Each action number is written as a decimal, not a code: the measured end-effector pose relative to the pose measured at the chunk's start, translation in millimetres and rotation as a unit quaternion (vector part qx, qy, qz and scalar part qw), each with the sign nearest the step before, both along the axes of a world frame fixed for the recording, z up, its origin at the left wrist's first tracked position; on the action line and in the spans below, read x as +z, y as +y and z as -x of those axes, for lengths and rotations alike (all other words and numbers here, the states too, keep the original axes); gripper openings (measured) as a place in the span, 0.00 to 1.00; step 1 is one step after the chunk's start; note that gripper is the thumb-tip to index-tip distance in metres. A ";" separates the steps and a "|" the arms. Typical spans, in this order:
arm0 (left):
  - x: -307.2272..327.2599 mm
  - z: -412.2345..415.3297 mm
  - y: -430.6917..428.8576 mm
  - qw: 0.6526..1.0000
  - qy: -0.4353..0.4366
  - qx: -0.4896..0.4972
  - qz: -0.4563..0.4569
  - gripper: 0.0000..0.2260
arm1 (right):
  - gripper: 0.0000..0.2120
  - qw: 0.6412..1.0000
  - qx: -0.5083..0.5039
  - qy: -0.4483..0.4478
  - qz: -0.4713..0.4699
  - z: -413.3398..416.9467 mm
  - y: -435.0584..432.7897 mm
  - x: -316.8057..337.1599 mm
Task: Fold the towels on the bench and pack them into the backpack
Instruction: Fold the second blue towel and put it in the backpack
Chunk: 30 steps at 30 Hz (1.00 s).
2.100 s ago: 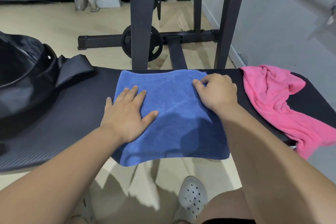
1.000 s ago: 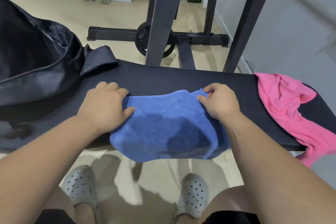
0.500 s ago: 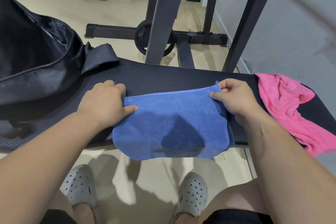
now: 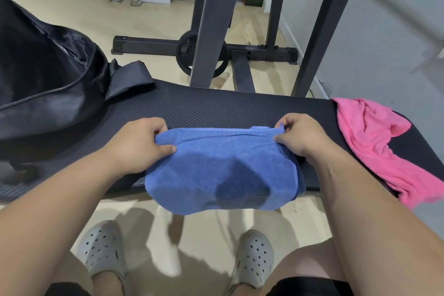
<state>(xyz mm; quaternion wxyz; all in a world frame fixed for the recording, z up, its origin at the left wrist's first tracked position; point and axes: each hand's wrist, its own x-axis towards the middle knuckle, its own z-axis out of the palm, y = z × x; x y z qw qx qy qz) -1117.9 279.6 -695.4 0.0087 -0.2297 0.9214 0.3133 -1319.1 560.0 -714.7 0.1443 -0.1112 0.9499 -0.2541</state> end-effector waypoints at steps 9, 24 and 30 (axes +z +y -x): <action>16.2 -16.2 -0.4 0.971 0.040 -0.057 -0.231 0.12 | 0.06 0.993 0.051 0.104 0.001 -18.7 0.2 10.3; 64.2 -73.1 1.0 0.942 0.182 0.004 -0.282 0.15 | 0.03 0.888 0.012 -0.043 0.458 -87.9 37.9 72.5; 60.1 -88.2 -2.0 0.955 0.181 0.022 -0.235 0.15 | 0.11 0.886 -0.004 -0.032 0.463 -104.6 41.3 85.2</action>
